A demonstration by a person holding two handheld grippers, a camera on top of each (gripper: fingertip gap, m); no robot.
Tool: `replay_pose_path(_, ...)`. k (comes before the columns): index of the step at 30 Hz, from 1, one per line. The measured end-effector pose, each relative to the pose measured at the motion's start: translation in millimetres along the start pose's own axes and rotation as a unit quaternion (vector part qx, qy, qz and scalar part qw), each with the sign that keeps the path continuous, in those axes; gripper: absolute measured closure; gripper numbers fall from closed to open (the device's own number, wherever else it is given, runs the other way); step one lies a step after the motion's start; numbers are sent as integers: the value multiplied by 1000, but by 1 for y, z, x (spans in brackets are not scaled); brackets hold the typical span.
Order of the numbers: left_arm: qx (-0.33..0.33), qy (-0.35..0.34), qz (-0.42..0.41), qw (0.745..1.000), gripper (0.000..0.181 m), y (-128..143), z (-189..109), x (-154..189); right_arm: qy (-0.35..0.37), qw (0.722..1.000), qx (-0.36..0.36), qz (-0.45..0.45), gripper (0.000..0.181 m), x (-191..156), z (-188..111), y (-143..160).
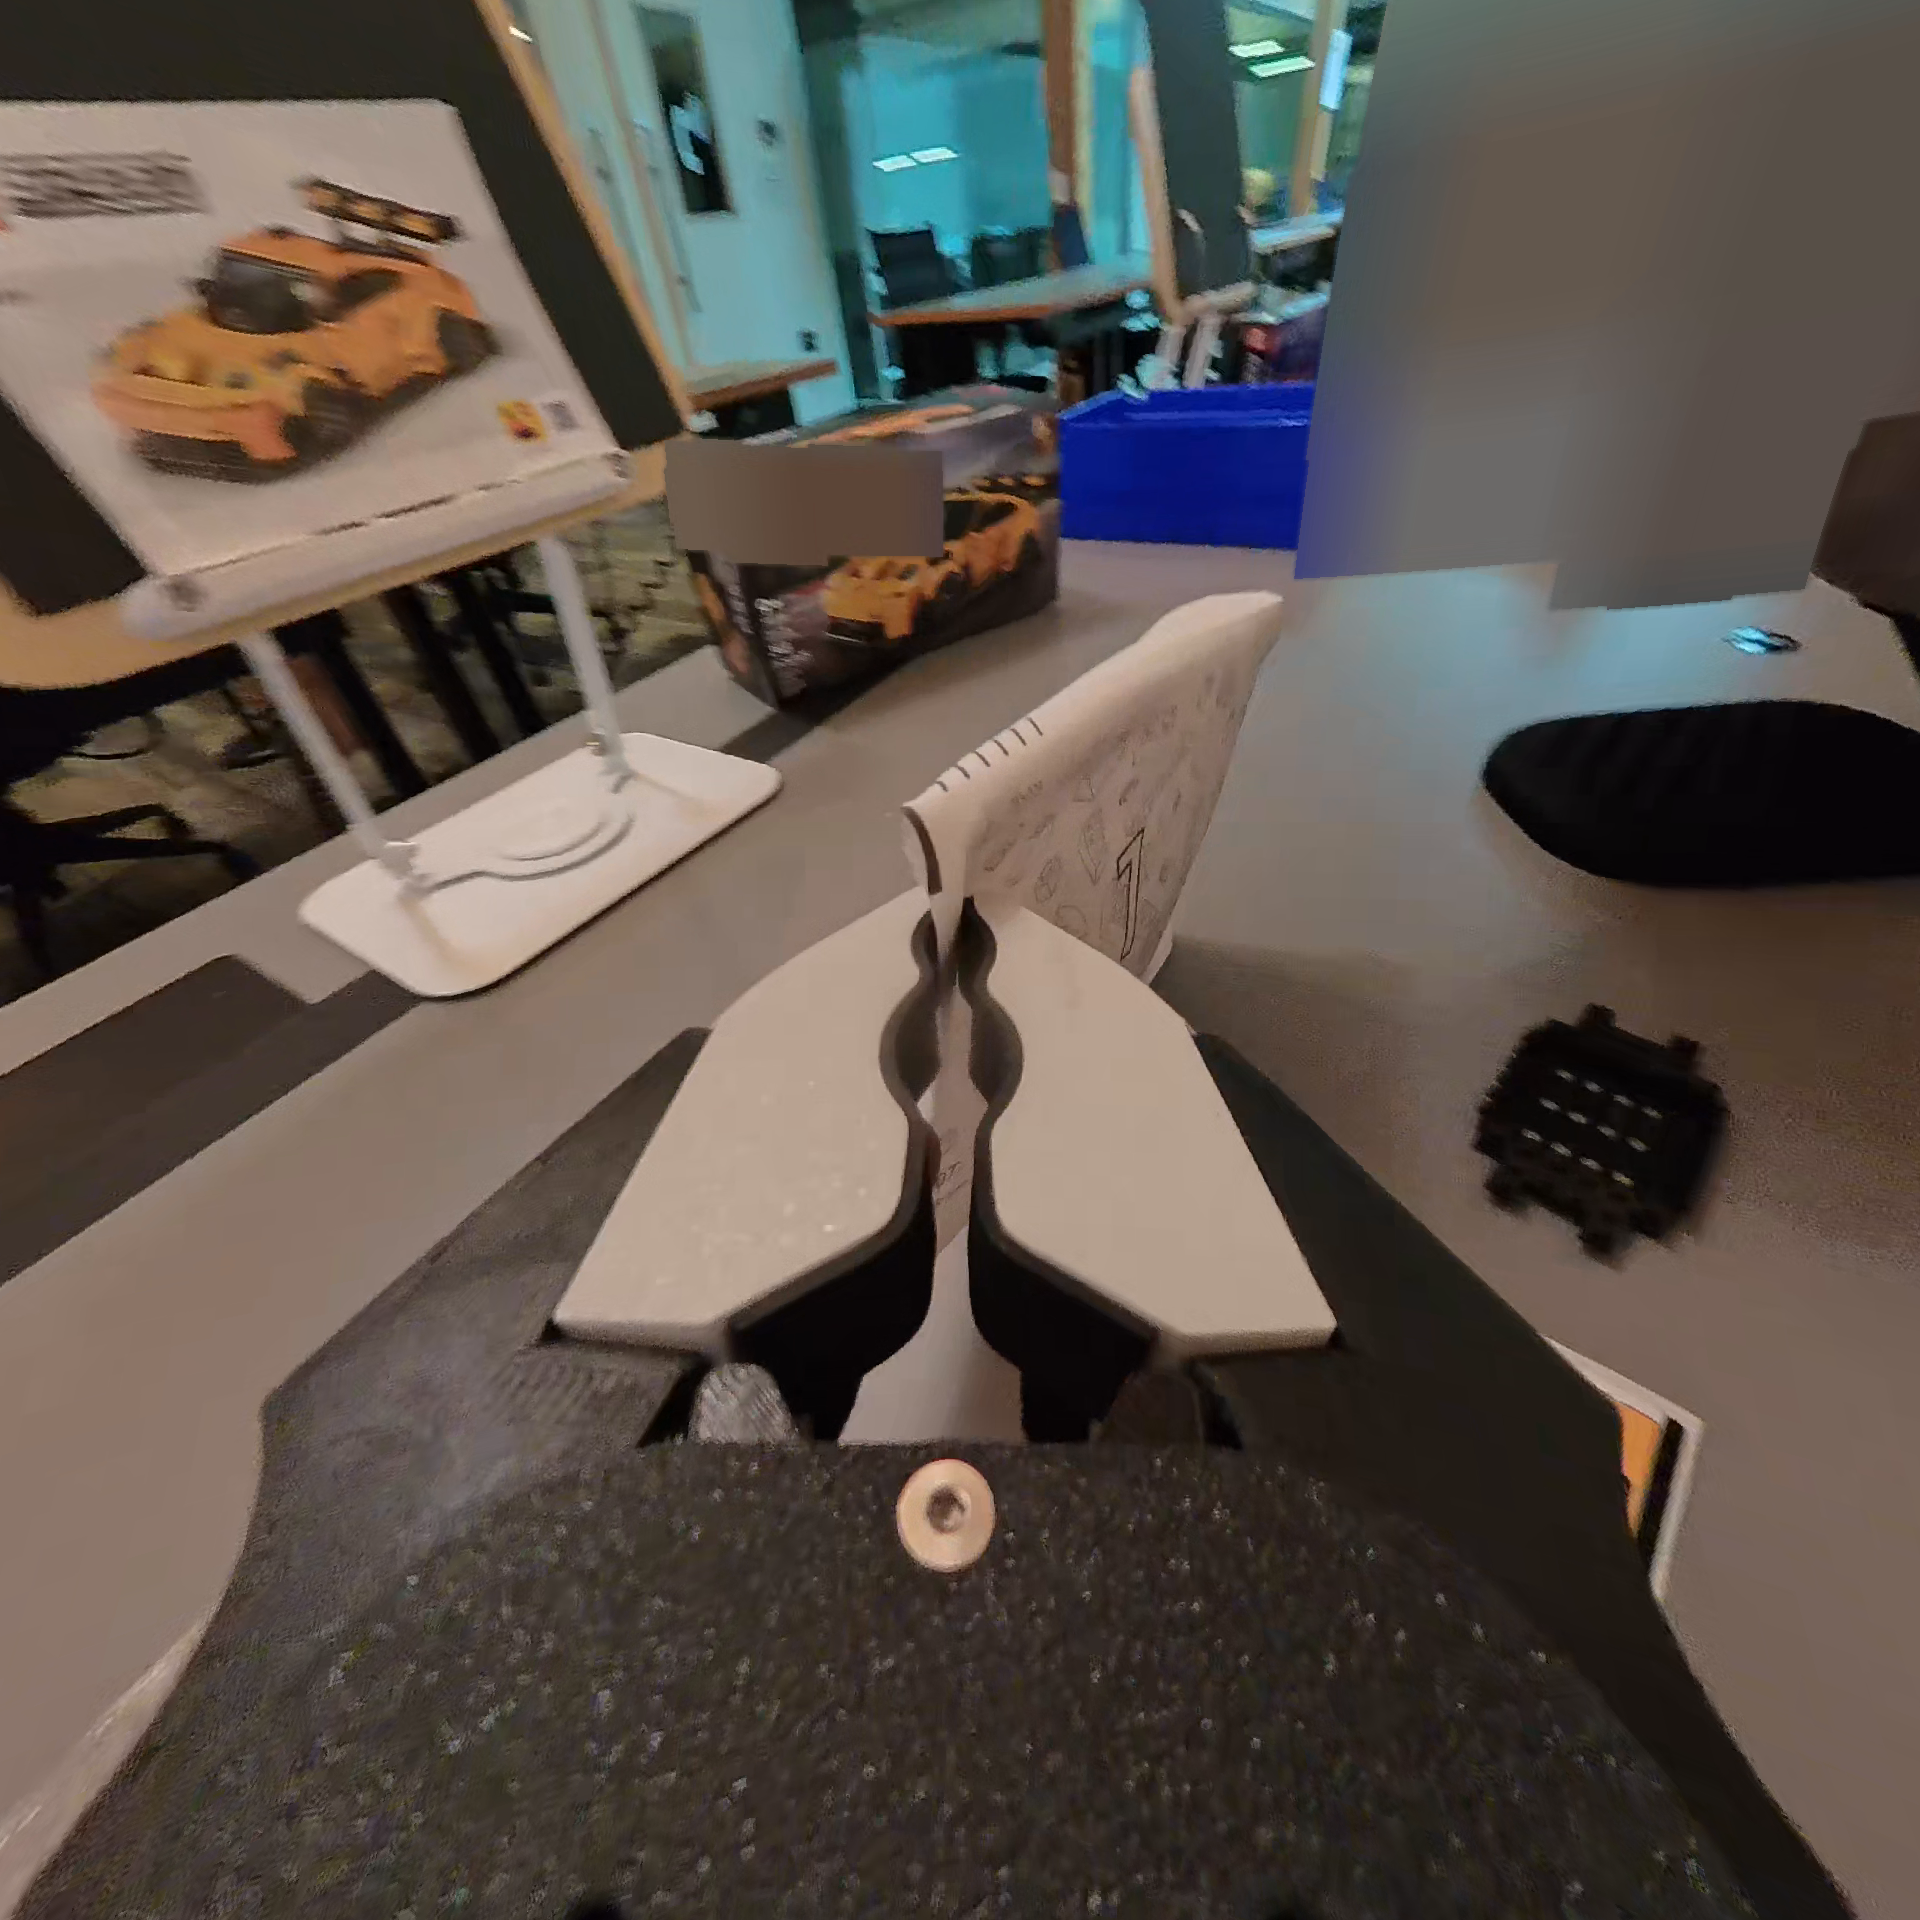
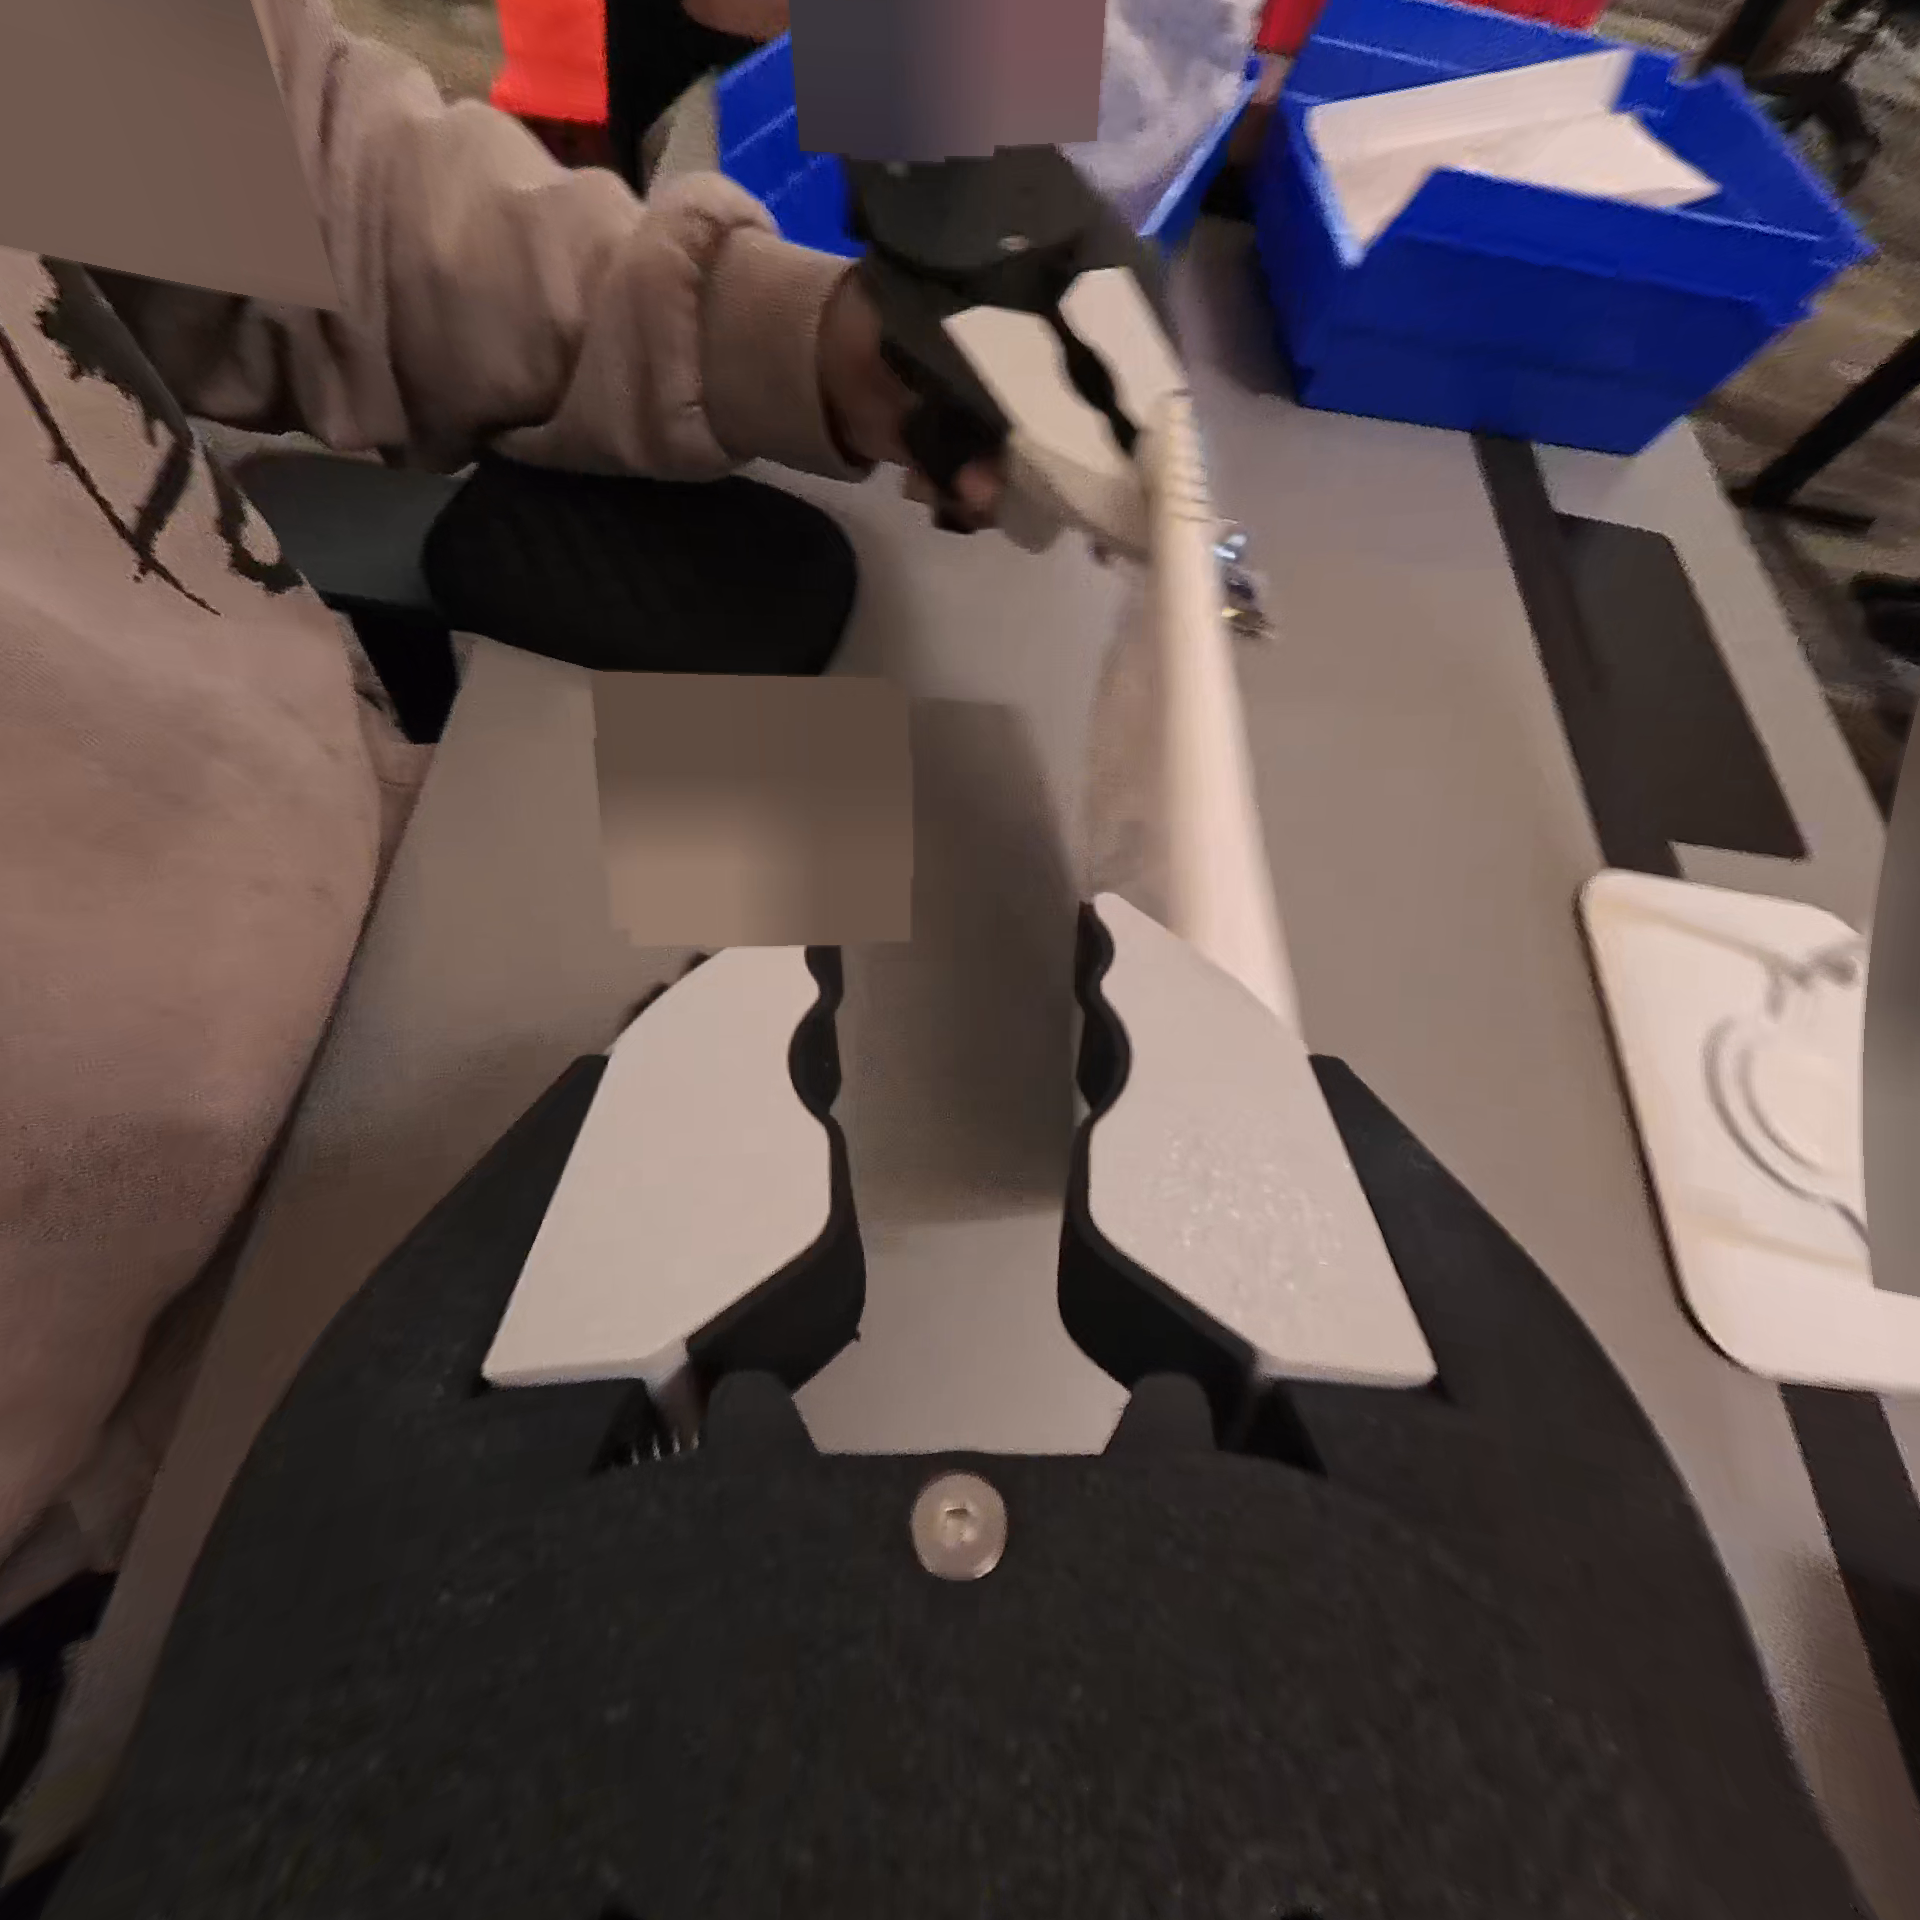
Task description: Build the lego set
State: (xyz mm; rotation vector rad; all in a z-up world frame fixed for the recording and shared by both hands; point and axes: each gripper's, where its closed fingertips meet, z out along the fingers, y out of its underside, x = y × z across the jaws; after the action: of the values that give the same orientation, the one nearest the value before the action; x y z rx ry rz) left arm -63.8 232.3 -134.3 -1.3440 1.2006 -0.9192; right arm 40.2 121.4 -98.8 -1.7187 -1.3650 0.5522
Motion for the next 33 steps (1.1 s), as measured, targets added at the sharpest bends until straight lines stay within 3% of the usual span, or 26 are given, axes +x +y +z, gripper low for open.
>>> replay_pose_path(4, 24, -67, -7, 997, 180, -11, -16, -26, -41, 999, -32, 16, 138, -42, 79, -1)
replay_pose_path(8, 32, -114, -16, 993, 180, -25, -38, -42, -55, 993, -96, 26, 136, -68, 153, 29)
replay_pose_path(11, 37, -148, -30, 988, 180, -28, -58, -47, -70, 983, -162, 43, 112, -87, 182, 52)
replay_pose_path(17, 34, -185, -81, 979, 180, -7, -88, -49, -47, 977, -196, 76, 111, -84, 188, 73)
replay_pose_path(21, 47, -188, -123, 973, 181, 0, -101, -48, -45, 975, -203, 77, 126, -76, 187, 74)
replay_pose_path(27, 47, -204, -122, 970, 181, 4, -111, -47, -35, 978, -195, 65, 169, -66, 186, 74)
replay_pose_path(33, 47, -197, -140, 969, 180, 9, -115, -46, 4, 983, -174, 61, 173, -37, 158, 70)
